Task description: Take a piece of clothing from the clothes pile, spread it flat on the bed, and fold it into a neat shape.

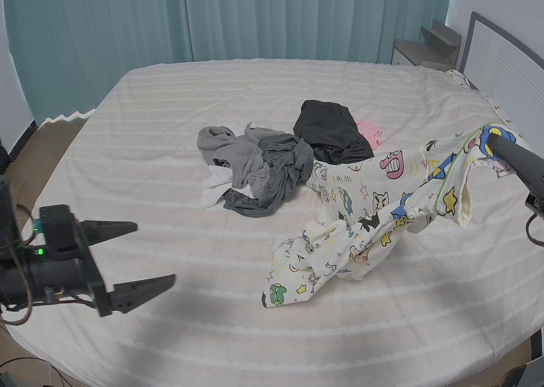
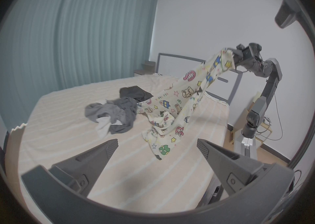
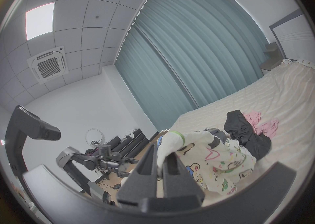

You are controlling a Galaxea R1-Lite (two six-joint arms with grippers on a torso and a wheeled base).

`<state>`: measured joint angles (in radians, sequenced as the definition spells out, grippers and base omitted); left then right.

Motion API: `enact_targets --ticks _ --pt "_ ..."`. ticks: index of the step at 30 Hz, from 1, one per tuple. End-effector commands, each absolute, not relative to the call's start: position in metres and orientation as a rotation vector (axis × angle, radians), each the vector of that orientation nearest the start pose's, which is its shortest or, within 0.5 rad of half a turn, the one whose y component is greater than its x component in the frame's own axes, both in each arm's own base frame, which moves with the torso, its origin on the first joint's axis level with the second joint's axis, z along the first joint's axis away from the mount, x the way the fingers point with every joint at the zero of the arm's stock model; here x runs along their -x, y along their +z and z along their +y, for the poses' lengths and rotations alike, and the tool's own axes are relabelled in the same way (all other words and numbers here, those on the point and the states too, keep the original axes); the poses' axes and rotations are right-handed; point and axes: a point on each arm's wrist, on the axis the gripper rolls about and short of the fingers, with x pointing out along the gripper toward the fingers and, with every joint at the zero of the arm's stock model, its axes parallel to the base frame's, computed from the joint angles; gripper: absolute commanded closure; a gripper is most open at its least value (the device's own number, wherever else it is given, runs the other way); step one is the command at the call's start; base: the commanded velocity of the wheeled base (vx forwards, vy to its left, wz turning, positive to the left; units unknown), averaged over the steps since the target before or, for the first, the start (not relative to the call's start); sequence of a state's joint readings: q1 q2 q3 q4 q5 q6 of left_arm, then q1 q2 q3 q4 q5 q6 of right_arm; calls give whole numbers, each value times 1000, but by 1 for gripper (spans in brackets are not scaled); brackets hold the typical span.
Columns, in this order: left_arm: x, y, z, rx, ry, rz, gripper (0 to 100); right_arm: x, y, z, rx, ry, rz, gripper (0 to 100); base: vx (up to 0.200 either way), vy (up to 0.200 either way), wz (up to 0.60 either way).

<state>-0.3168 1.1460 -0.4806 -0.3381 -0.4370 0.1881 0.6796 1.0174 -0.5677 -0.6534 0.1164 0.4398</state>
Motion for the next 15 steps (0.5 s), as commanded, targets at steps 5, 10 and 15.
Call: enact_targets --ticks 5,10,15 --pt "-232 61 -199 -226 -1067 501 0 -118 305 111 -487 960 -142 100 0 0 0" --pt "-244 43 -202 -130 -1030 487 0 -130 320 136 -511 987 -158 100 0 0 0" --pt "-249 26 -207 -103 -1036 496 0 -145 331 168 -536 984 -156 100 0 0 0"
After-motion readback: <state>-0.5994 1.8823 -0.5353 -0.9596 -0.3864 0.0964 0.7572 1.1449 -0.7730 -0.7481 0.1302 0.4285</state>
